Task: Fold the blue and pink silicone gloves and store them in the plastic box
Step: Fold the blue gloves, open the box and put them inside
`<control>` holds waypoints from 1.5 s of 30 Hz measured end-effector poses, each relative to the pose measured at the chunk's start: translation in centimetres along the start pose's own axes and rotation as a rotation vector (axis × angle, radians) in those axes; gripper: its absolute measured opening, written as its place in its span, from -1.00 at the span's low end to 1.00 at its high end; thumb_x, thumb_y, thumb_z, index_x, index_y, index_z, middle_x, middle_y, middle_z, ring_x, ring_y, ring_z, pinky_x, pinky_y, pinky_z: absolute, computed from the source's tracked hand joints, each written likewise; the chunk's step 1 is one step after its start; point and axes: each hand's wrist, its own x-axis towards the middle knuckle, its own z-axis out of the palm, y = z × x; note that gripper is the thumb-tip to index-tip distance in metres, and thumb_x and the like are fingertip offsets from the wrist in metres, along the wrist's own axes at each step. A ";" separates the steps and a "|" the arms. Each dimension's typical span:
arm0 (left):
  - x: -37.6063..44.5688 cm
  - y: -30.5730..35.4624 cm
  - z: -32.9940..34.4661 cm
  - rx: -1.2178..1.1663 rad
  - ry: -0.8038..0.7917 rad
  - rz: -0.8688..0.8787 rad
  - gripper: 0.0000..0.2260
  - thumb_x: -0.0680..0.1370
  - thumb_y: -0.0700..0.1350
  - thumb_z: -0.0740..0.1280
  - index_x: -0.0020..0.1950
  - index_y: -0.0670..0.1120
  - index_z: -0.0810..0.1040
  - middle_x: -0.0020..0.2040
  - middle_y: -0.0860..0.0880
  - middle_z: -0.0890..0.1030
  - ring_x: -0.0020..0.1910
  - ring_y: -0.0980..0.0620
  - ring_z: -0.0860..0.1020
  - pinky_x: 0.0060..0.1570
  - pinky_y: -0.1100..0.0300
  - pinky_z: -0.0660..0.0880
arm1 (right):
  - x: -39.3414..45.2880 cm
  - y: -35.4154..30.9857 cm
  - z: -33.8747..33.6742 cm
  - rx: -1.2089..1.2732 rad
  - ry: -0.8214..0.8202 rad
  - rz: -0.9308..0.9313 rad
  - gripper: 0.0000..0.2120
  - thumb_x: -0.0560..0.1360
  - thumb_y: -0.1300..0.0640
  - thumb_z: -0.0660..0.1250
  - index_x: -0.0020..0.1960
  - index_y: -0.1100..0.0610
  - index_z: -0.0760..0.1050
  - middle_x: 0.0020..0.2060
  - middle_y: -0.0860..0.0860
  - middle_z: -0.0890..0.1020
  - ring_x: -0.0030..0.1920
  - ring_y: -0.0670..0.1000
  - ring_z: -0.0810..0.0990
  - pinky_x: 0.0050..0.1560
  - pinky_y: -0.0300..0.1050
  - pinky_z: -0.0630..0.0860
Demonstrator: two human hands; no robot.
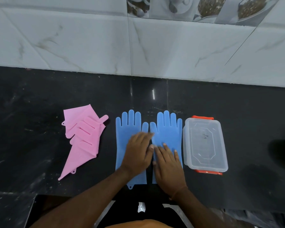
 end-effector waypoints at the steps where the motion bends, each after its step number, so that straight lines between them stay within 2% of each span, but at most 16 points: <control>1: -0.4 1.4 0.3 -0.107 0.017 0.006 -0.67 0.74 0.02 0.20 0.49 0.04 0.52 0.37 0.09 0.62 0.40 0.19 0.50 0.47 0.05 0.46 | -1.2 0.2 -0.3 0.038 0.011 -0.018 -0.61 0.70 -0.01 0.18 0.49 0.05 0.43 0.45 -0.01 0.54 0.50 0.07 0.45 0.53 0.24 0.38; 2: -0.9 2.7 0.7 -0.175 0.014 0.018 -0.73 0.73 0.01 0.23 0.39 0.06 0.59 0.26 0.13 0.67 0.27 0.23 0.55 0.34 0.17 0.53 | -2.4 0.5 -0.5 0.070 0.024 -0.030 -0.70 0.68 0.04 0.22 0.36 0.07 0.52 0.26 -0.01 0.63 0.30 0.04 0.57 0.35 0.14 0.54; 4: -1.6 4.5 1.4 -0.242 -0.069 0.040 -0.78 0.71 -0.01 0.28 0.28 0.08 0.67 0.16 0.16 0.72 0.14 0.27 0.61 0.19 0.34 0.55 | -4.4 0.9 -0.8 0.108 0.030 -0.020 -0.81 0.64 0.08 0.25 0.17 0.06 0.58 -0.01 -0.05 0.63 -0.03 -0.04 0.56 -0.01 -0.08 0.60; 7: -1.2 5.7 2.9 -0.350 -0.227 -0.018 -0.79 0.70 -0.05 0.31 0.23 0.02 0.72 0.12 0.11 0.76 0.01 0.40 0.62 0.12 0.44 0.55 | -6.5 1.8 -1.5 0.138 0.006 0.078 -0.90 0.63 0.08 0.30 0.10 0.02 0.57 -0.08 -0.08 0.62 -0.12 -0.07 0.54 -0.19 -0.15 0.59; 11: 2.2 6.4 4.3 -0.385 -0.188 -0.204 -0.80 0.70 -0.12 0.34 0.26 -0.05 0.72 0.05 0.05 0.77 -0.08 0.24 0.65 0.04 0.34 0.58 | -7.8 3.3 -3.1 0.128 0.033 0.218 -0.91 0.61 0.07 0.41 0.11 -0.02 0.59 -0.04 -0.11 0.60 -0.02 -0.04 0.56 -0.12 -0.15 0.56; 17: 9.3 7.4 4.9 -0.278 -0.135 -0.270 -0.82 0.68 -0.14 0.42 0.24 -0.16 0.69 -0.01 -0.07 0.77 -0.03 -0.01 0.72 0.08 0.14 0.67 | -8.0 4.8 -4.1 0.158 -0.013 0.452 -0.73 0.64 -0.05 0.35 0.30 0.02 0.52 0.18 -0.02 0.61 0.14 0.03 0.59 0.14 -0.07 0.55; 20: 11.5 7.8 5.3 -0.165 -0.173 -0.294 -0.86 0.66 -0.13 0.41 0.04 -0.19 0.70 -0.13 -0.12 0.75 -0.12 -0.08 0.69 -0.04 0.05 0.63 | -8.0 5.1 -3.8 0.191 -0.052 0.526 -0.66 0.64 -0.08 0.35 0.34 0.06 0.52 0.23 0.02 0.59 0.16 0.06 0.61 0.15 -0.04 0.55; 23: 12.9 8.5 5.9 -0.043 -0.221 -0.294 -0.67 0.65 -0.06 0.42 -0.26 -0.19 0.57 -0.31 -0.16 0.62 -0.27 -0.11 0.62 -0.19 0.00 0.57 | -7.9 4.9 -3.5 0.236 -0.086 0.589 -0.67 0.62 -0.15 0.34 0.29 -0.01 0.52 0.14 -0.04 0.59 0.05 -0.02 0.63 0.05 -0.06 0.57; 25: 13.5 9.1 6.1 0.064 -0.268 -0.273 -0.68 0.64 0.07 0.43 -0.15 -0.15 0.58 -0.26 -0.09 0.58 -0.17 -0.09 0.65 -0.16 0.07 0.55 | -7.9 4.7 -3.2 0.249 -0.095 0.612 -0.70 0.60 -0.22 0.35 0.20 -0.06 0.51 0.08 -0.09 0.59 -0.01 -0.07 0.62 0.00 -0.08 0.58; 27: 13.9 9.6 6.4 0.164 -0.301 -0.251 -0.61 0.63 0.19 0.44 0.14 -0.15 0.61 -0.04 -0.08 0.65 0.02 -0.06 0.69 0.02 0.12 0.58 | -7.8 4.6 -3.1 0.246 -0.106 0.628 -0.72 0.57 -0.27 0.35 0.12 -0.09 0.51 0.04 -0.12 0.58 -0.05 -0.09 0.61 -0.06 -0.13 0.55; 29: 14.0 9.8 6.7 0.217 -0.301 -0.233 -0.57 0.64 0.18 0.43 0.29 -0.14 0.58 0.13 -0.08 0.66 0.14 -0.07 0.68 0.13 0.13 0.58 | -7.6 4.8 -3.1 0.257 -0.128 0.644 -0.74 0.56 -0.26 0.37 0.08 -0.10 0.52 0.00 -0.13 0.59 -0.08 -0.10 0.61 -0.08 -0.15 0.53; 33: 13.8 10.2 6.0 0.170 -0.289 -0.216 -0.79 0.66 -0.03 0.40 0.08 -0.19 0.63 -0.01 -0.13 0.69 0.03 -0.10 0.71 0.00 0.12 0.61 | -7.5 5.1 -3.2 0.346 -0.107 0.689 -0.80 0.52 -0.19 0.44 -0.11 -0.10 0.55 -0.22 -0.16 0.65 -0.20 -0.18 0.61 -0.14 -0.15 0.56; 36: 13.7 9.6 4.3 0.043 -0.305 -0.256 -0.77 0.61 -0.05 0.41 -0.13 -0.19 0.66 -0.18 -0.15 0.71 -0.11 -0.11 0.71 -0.05 0.02 0.68 | -7.9 5.0 -3.0 0.399 -0.025 0.640 -0.74 0.49 -0.12 0.48 -0.26 -0.04 0.51 -0.36 -0.13 0.62 -0.31 -0.18 0.59 -0.26 -0.19 0.52; 39: 13.4 8.1 1.8 -0.065 -0.306 -0.285 -0.79 0.57 -0.04 0.43 -0.25 -0.04 0.58 -0.27 -0.04 0.68 -0.16 -0.07 0.68 0.00 0.01 0.67 | -8.2 3.9 -2.7 0.492 0.056 0.522 -0.77 0.46 0.00 0.50 -0.28 -0.02 0.48 -0.32 -0.14 0.62 -0.28 -0.12 0.60 -0.27 -0.20 0.51; 42: 12.3 5.7 -0.5 -0.098 -0.275 -0.308 -0.82 0.56 0.00 0.43 -0.21 -0.02 0.56 -0.32 0.06 0.60 -0.27 0.04 0.57 -0.12 0.07 0.57 | -7.6 1.8 -2.6 0.537 0.069 0.375 -0.82 0.45 0.04 0.46 -0.26 -0.04 0.48 -0.32 -0.11 0.60 -0.27 -0.07 0.60 -0.28 -0.25 0.50; 45: 10.7 2.7 -2.8 -0.144 -0.188 -0.357 -0.83 0.57 -0.02 0.43 -0.13 -0.10 0.60 -0.28 0.02 0.60 -0.29 0.08 0.53 -0.18 0.12 0.52 | -6.5 -0.4 -2.4 0.515 0.055 0.217 -0.86 0.43 0.00 0.41 -0.24 -0.04 0.47 -0.36 -0.12 0.53 -0.29 -0.08 0.55 -0.29 -0.30 0.43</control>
